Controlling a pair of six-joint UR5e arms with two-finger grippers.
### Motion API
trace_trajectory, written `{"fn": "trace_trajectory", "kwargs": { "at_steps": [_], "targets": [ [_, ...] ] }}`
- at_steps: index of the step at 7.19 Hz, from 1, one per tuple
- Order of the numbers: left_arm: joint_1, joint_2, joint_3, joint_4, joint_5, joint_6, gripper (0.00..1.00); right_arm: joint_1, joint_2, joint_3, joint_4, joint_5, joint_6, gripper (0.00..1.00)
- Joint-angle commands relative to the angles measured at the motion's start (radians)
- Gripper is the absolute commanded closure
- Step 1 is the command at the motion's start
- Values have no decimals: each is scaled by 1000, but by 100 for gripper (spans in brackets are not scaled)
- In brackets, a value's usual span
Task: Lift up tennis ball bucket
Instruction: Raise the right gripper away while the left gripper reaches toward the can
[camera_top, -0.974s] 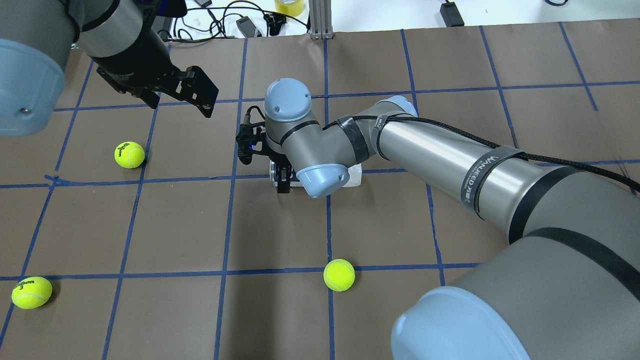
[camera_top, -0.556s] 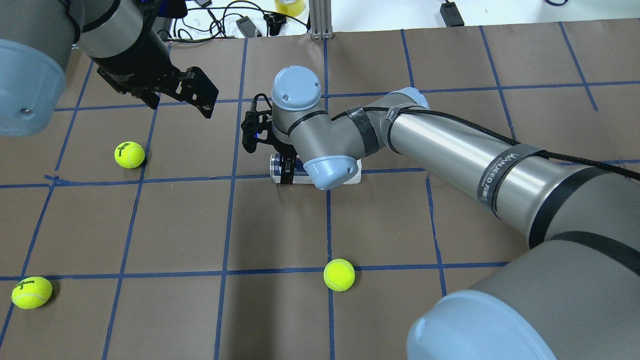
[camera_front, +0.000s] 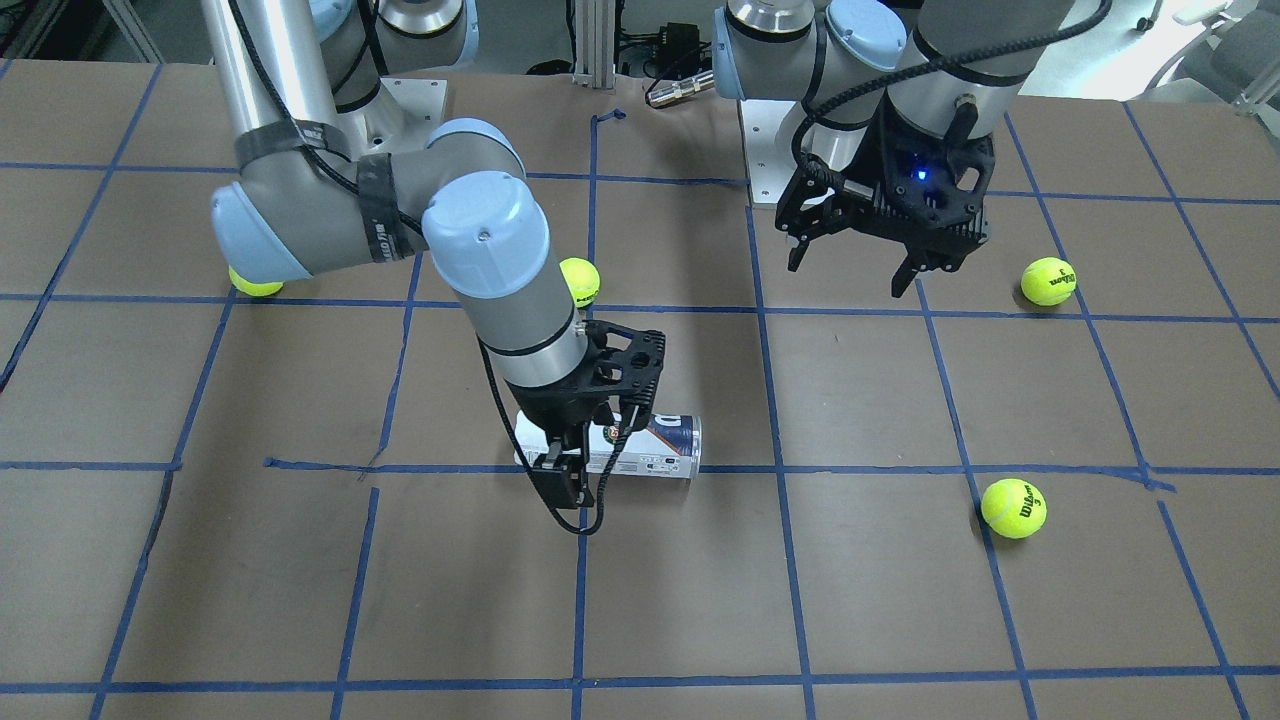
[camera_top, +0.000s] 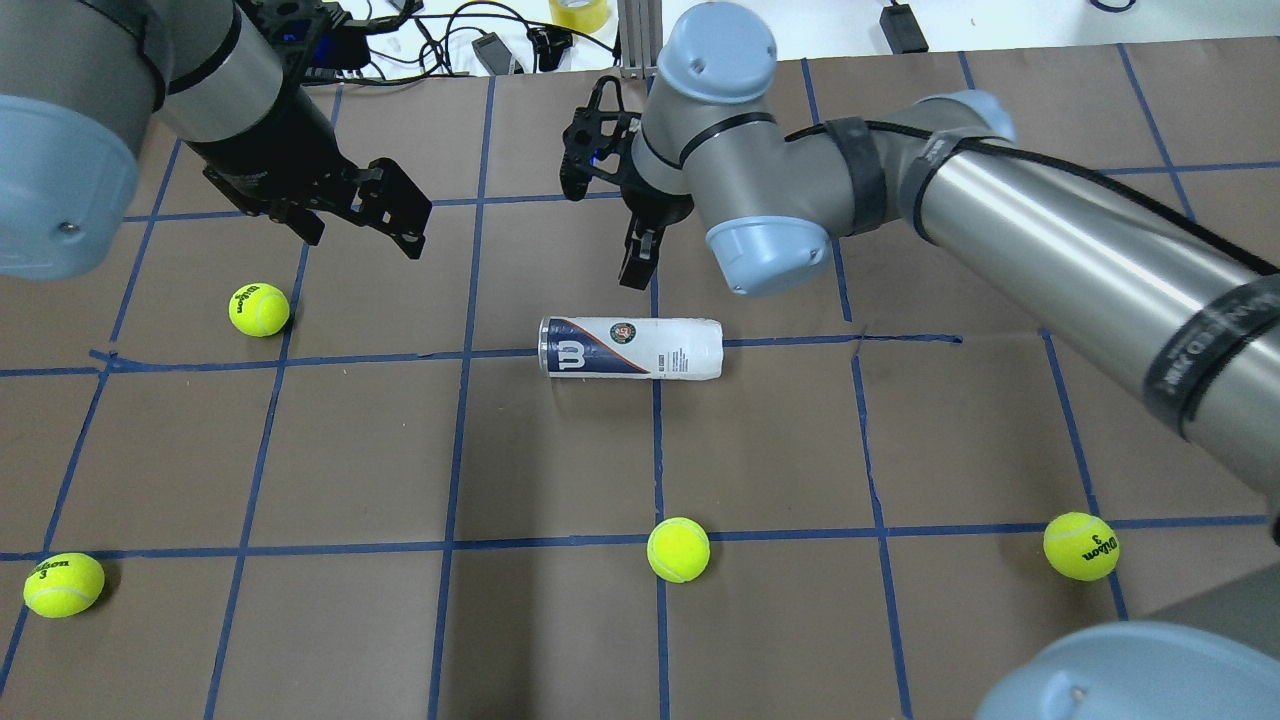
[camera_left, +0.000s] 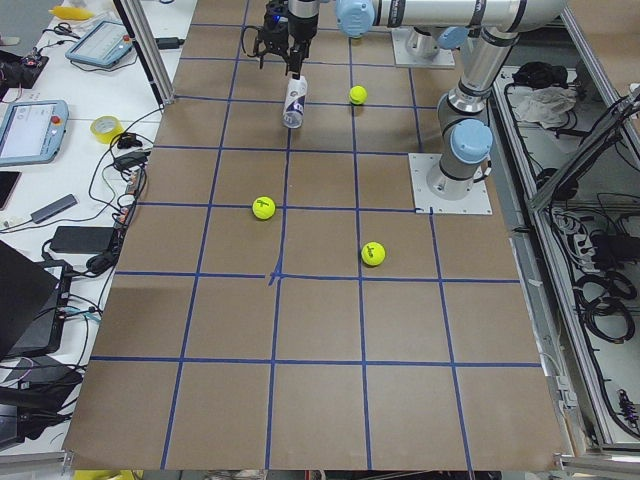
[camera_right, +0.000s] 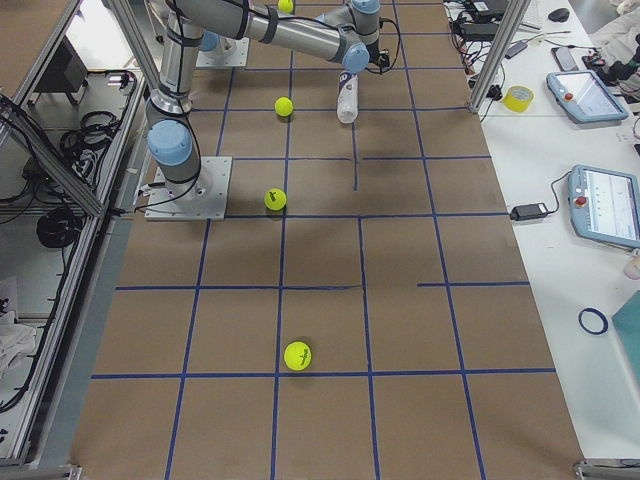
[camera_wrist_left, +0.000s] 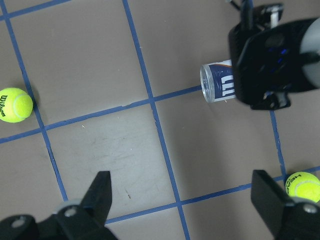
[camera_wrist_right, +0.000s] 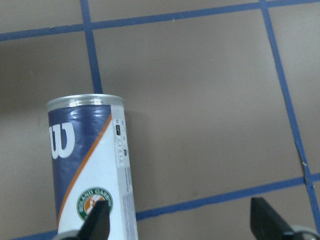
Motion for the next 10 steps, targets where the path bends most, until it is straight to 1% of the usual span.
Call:
{"fn": "trace_trajectory", "kwargs": {
  "at_steps": [1, 2, 3, 4, 5, 6, 7, 8, 9, 10],
  "targets": [
    [42, -69, -55, 13, -140, 107, 0, -128, -139, 2, 136, 6, 7, 0],
    [70, -131, -53, 15, -145, 112, 0, -173, -188, 2, 193, -8, 44, 0],
    [73, -206, -43, 18, -145, 129, 0, -213, -204, 2, 231, -11, 62, 0],
    [75, -267, -31, 117, -143, 129, 0, -218, -219, 0, 262, -11, 82, 0],
    [75, -335, -33, 196, -172, 126, 0, -215, -276, -6, 319, -14, 177, 0],
    [75, -370, -41, 197, -314, 125, 0, -219, -295, -9, 330, -32, 212, 0],
    [75, -389, -52, 197, -392, 117, 0, -218, -301, -8, 337, -46, 263, 0],
    [75, -395, -56, 187, -466, 67, 0, -221, -305, -8, 365, -45, 373, 0],
    [75, -410, -56, 184, -509, 12, 0, -216, -318, -6, 373, -40, 533, 0],
    [75, -430, -60, 171, -510, 10, 0, -222, -324, 0, 387, -52, 561, 0]
  ]
}}
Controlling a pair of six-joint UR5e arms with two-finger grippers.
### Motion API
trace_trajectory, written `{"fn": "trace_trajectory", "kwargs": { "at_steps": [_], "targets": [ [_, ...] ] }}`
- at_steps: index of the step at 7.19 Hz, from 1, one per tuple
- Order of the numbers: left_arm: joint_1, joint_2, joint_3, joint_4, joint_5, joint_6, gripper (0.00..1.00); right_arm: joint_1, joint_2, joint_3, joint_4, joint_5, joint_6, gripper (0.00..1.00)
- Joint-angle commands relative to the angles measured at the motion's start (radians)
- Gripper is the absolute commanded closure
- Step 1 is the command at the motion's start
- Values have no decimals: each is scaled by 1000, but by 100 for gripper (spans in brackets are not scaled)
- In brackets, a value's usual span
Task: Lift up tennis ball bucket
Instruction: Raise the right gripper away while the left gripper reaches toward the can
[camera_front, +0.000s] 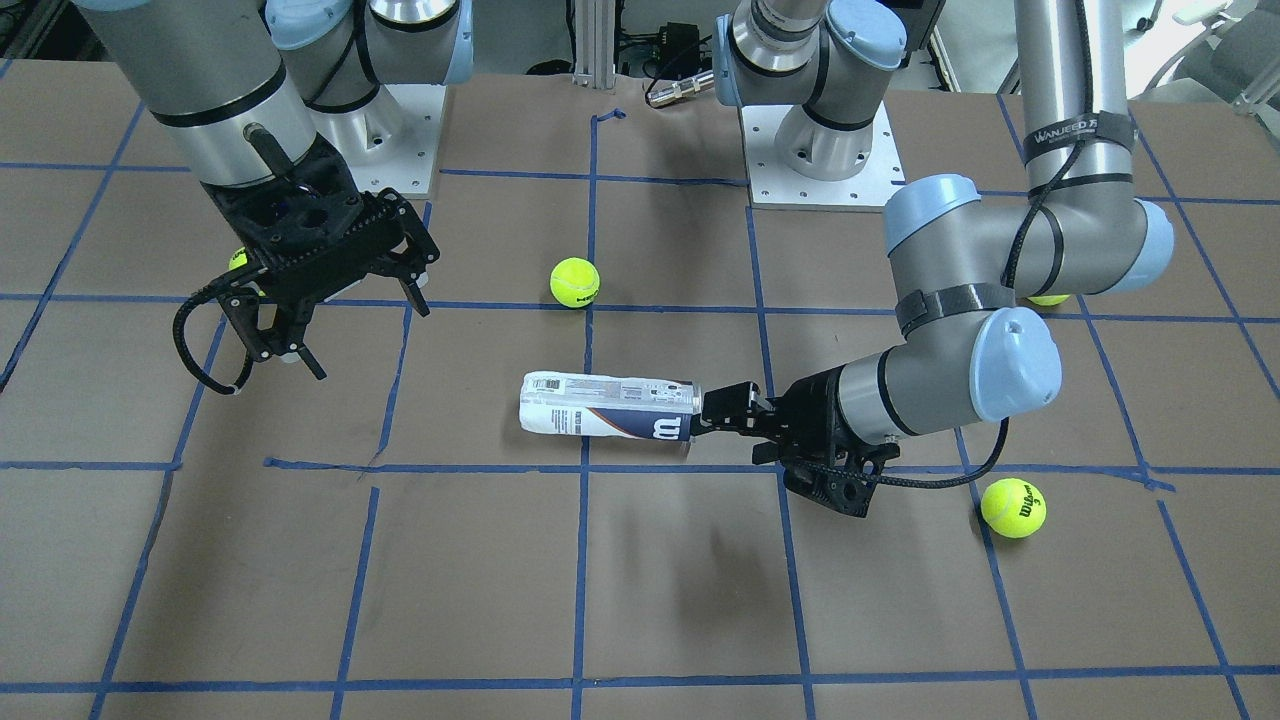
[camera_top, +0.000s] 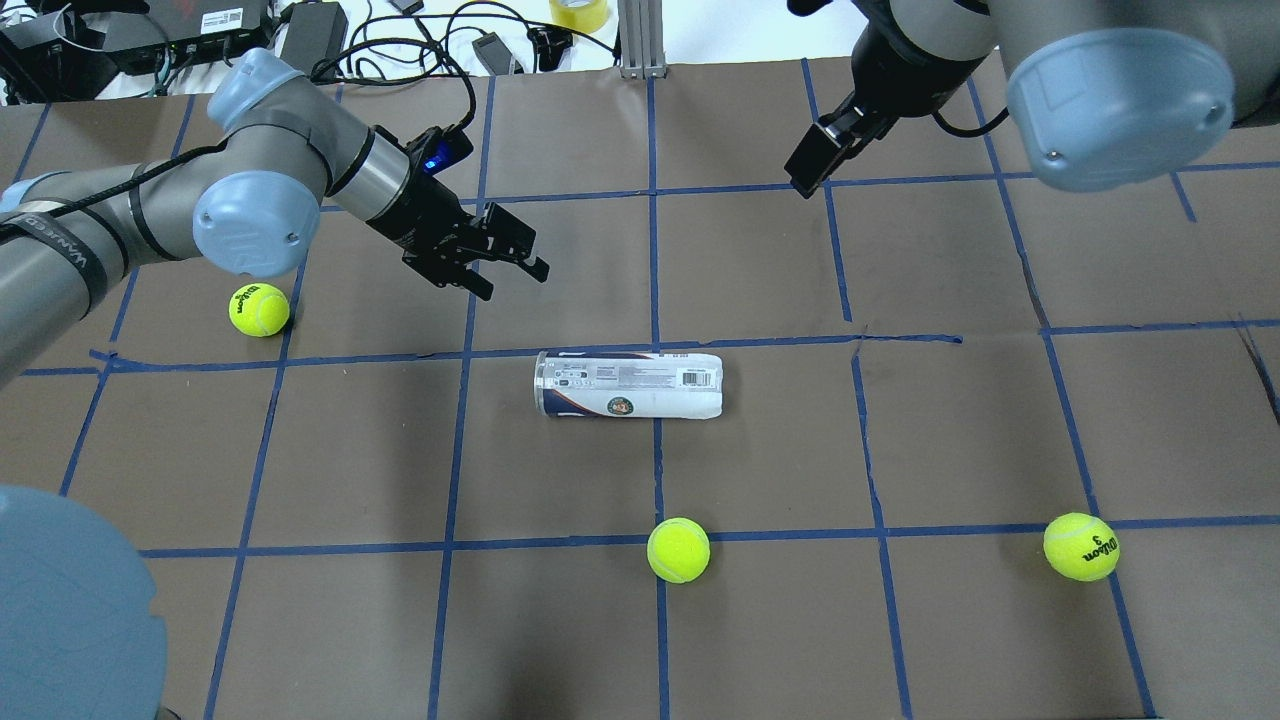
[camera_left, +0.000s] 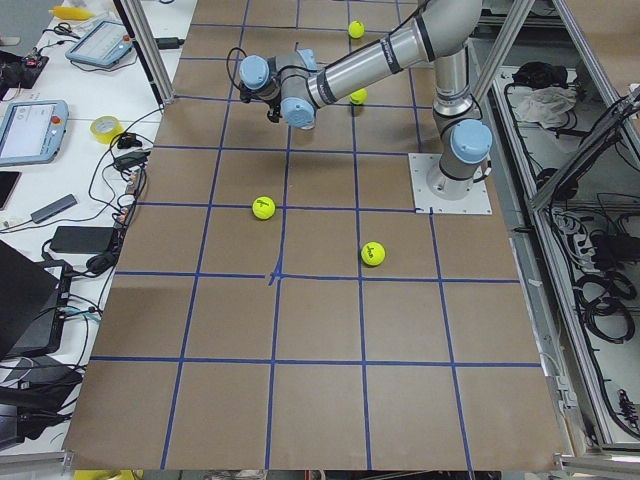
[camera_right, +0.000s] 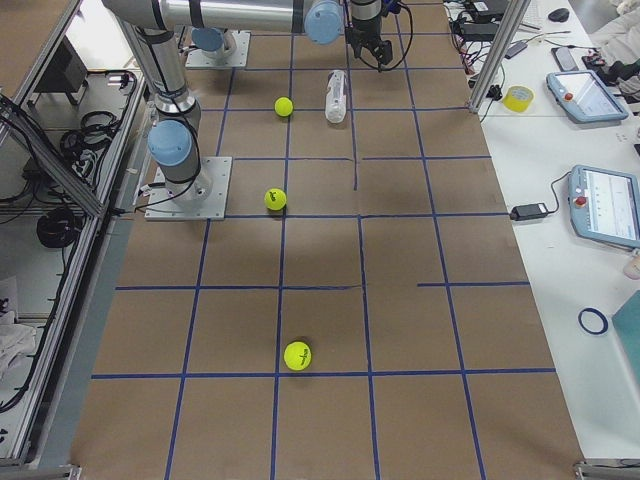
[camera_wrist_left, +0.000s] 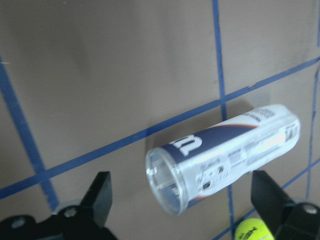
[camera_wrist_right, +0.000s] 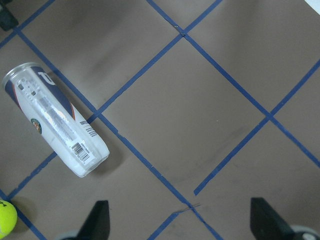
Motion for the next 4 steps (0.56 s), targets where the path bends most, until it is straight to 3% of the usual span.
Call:
{"fn": "trace_trajectory", "kwargs": {
  "at_steps": [1, 4],
  "targets": [
    [-1, -31, -25, -32, -40, -11, 0, -2, -39, 8, 68, -55, 129, 0],
    [-5, -31, -146, -34, -100, 33, 0, -2, -83, 11, 185, -135, 347, 0]
  ]
}}
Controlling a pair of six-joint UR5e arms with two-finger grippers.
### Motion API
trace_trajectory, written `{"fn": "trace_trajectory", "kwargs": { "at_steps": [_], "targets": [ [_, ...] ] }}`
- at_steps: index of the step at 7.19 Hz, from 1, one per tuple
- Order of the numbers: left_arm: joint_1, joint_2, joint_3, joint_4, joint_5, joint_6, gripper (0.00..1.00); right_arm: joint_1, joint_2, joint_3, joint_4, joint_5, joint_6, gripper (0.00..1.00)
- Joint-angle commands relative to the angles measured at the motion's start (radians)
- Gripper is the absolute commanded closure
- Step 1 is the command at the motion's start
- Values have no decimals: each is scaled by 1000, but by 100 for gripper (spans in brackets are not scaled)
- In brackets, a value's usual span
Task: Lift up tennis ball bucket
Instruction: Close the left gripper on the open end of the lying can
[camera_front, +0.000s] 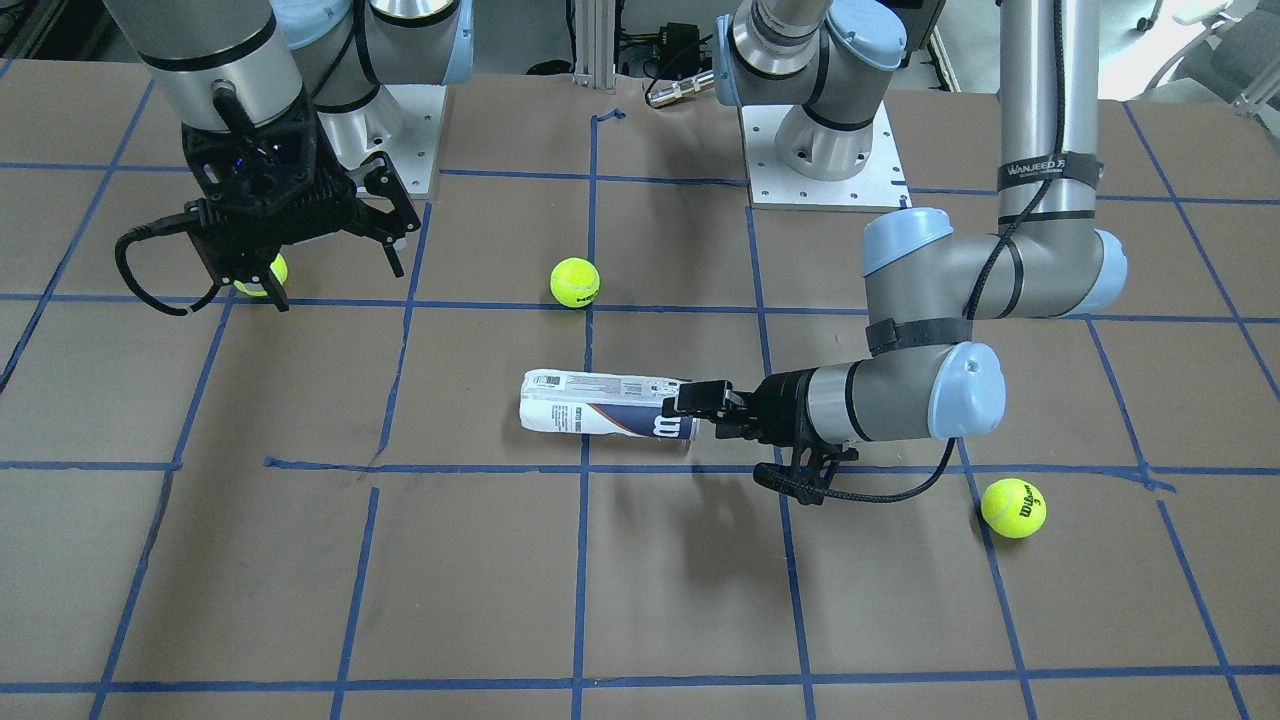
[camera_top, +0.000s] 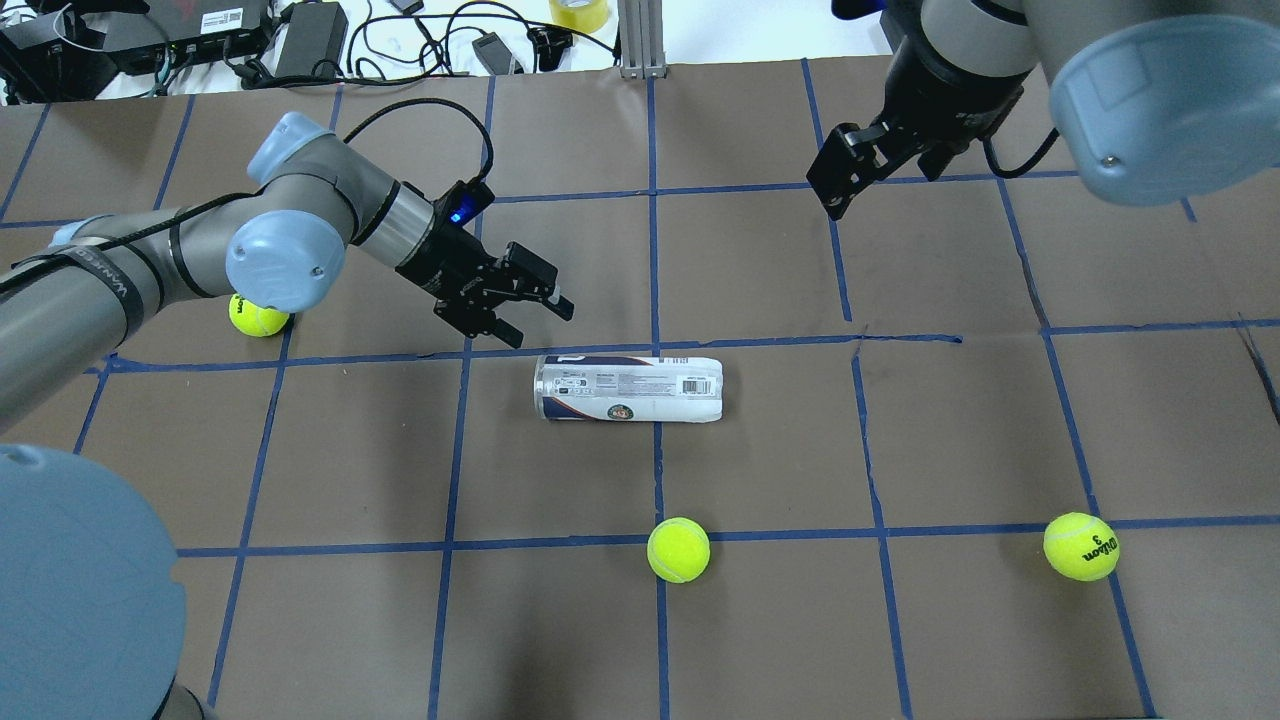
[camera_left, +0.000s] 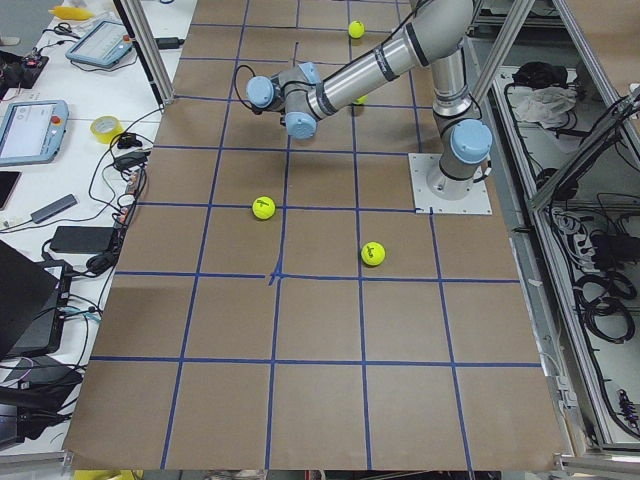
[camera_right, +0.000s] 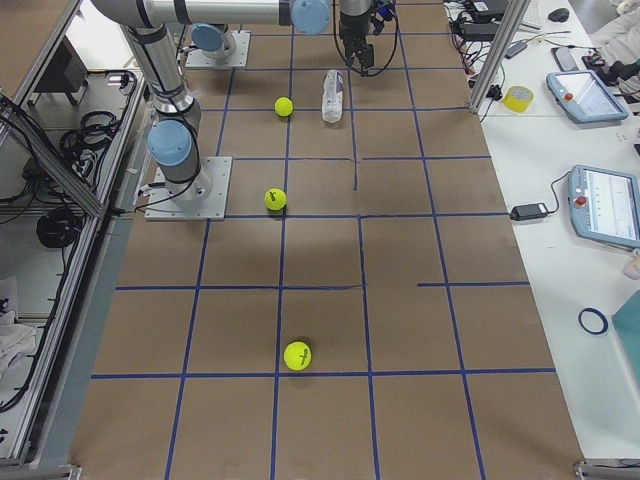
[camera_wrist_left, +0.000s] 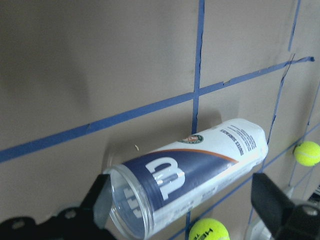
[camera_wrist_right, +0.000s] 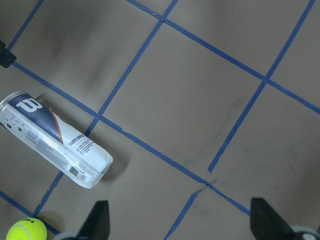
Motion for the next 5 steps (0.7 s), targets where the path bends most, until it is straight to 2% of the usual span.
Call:
{"fn": "trace_trajectory", "kwargs": {
  "at_steps": [1, 2, 3, 4, 5],
  "targets": [
    [0, 2, -53, -4, -10, 88, 0, 1, -19, 1, 48, -61, 109, 0],
    [0, -11, -53, -19, -44, 99, 0, 2, -30, 2, 100, -114, 169, 0],
    [-1, -24, -52, -28, -170, 95, 0, -1, -31, 2, 126, -118, 200, 0],
    [-6, -26, -52, -27, -218, 96, 21, -2, -36, 2, 120, -116, 203, 0],
    [-4, -26, -50, -25, -217, 105, 61, 2, -36, 4, 117, -101, 229, 0]
  ]
}}
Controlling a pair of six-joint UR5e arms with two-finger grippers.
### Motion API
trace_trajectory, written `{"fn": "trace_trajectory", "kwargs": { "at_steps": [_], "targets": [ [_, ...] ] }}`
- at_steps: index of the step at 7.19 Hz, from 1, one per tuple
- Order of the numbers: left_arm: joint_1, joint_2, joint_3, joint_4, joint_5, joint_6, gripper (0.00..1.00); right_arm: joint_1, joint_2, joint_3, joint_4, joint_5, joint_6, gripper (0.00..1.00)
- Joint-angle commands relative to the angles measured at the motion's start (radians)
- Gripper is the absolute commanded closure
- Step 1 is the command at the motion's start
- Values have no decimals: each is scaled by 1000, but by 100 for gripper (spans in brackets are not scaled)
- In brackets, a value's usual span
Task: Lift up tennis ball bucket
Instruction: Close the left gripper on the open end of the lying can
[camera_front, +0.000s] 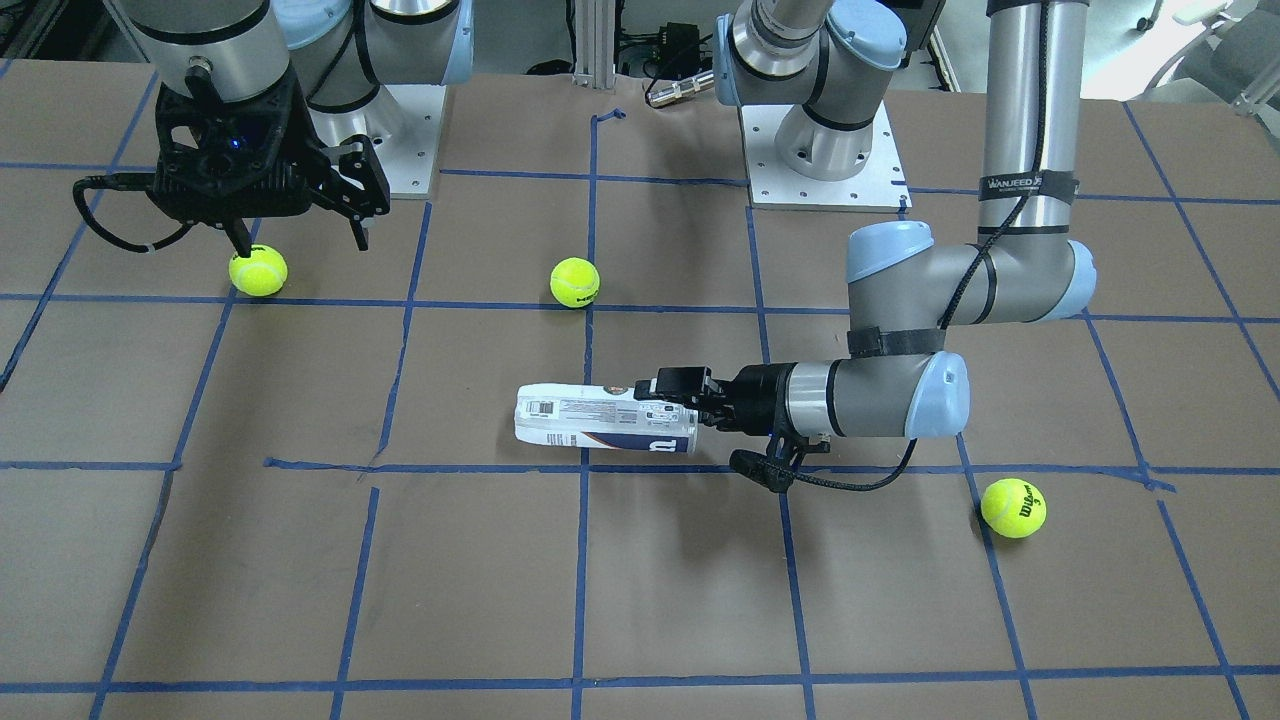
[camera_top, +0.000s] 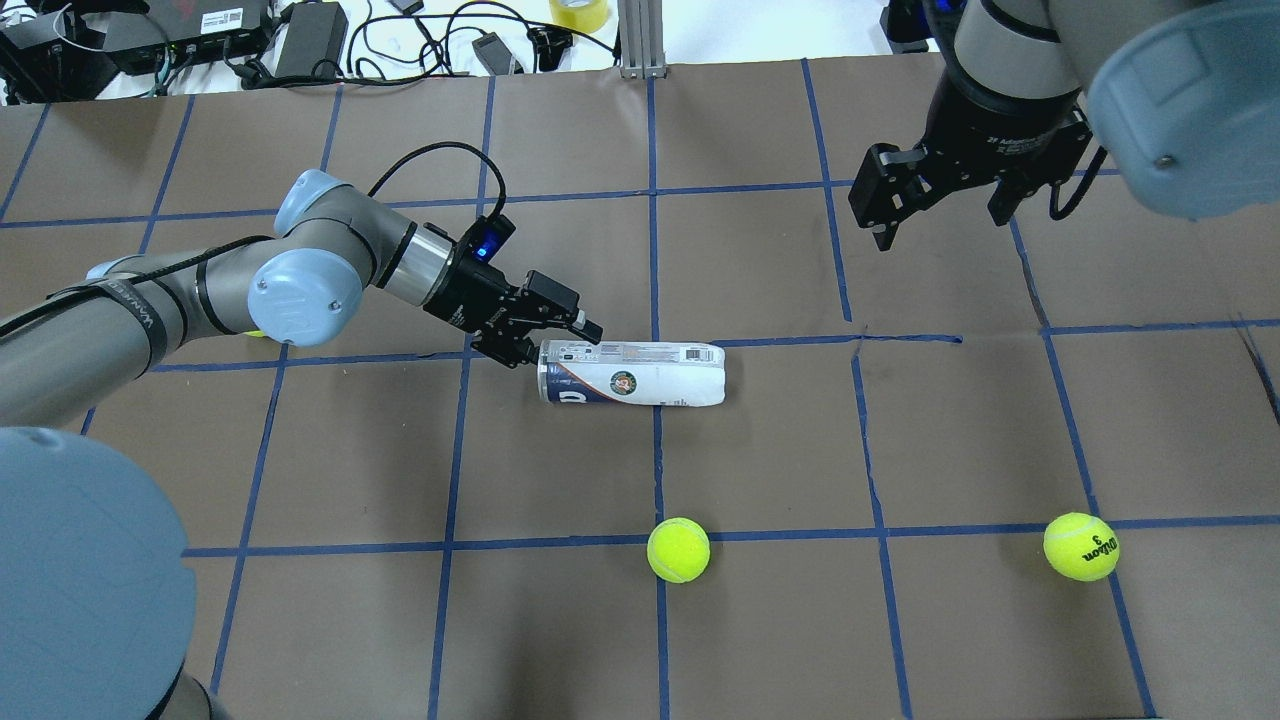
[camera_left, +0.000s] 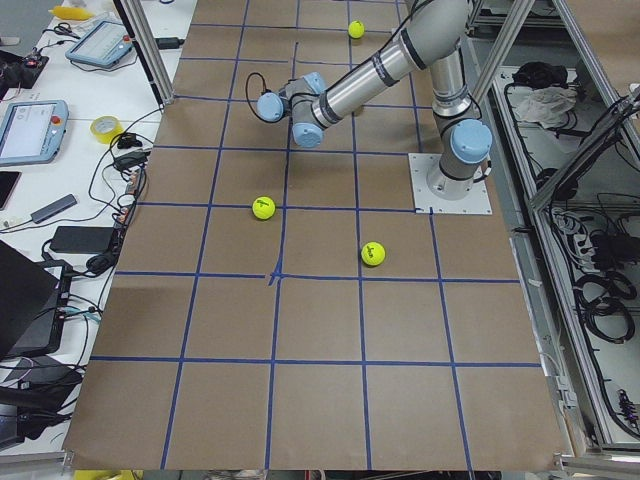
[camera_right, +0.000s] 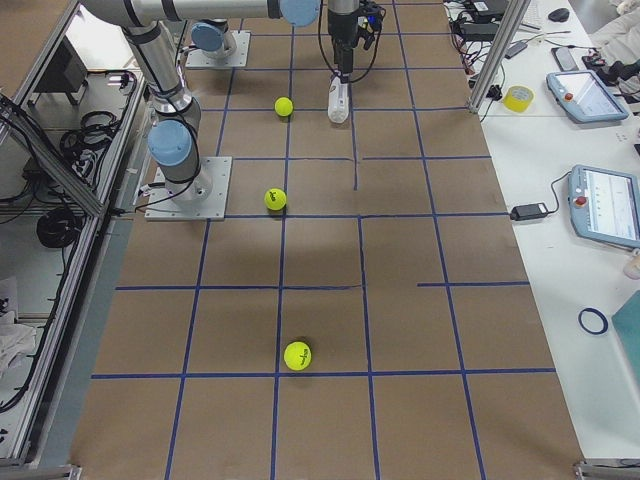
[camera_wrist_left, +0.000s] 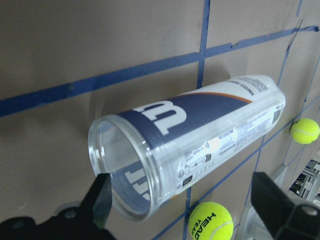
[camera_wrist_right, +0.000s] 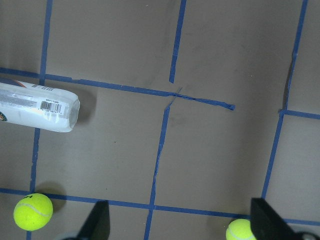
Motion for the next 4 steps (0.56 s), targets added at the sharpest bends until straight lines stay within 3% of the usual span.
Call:
{"fn": "trace_trajectory", "kwargs": {
  "at_steps": [1, 4],
  "targets": [
    [-1, -1, 1, 0, -31, 4, 100, -2, -1, 1, 6, 12, 70, 0],
    [-10, 33, 7, 18, -35, -128, 100, -5, -1, 47, -69, 68, 40, 0]
  ]
}}
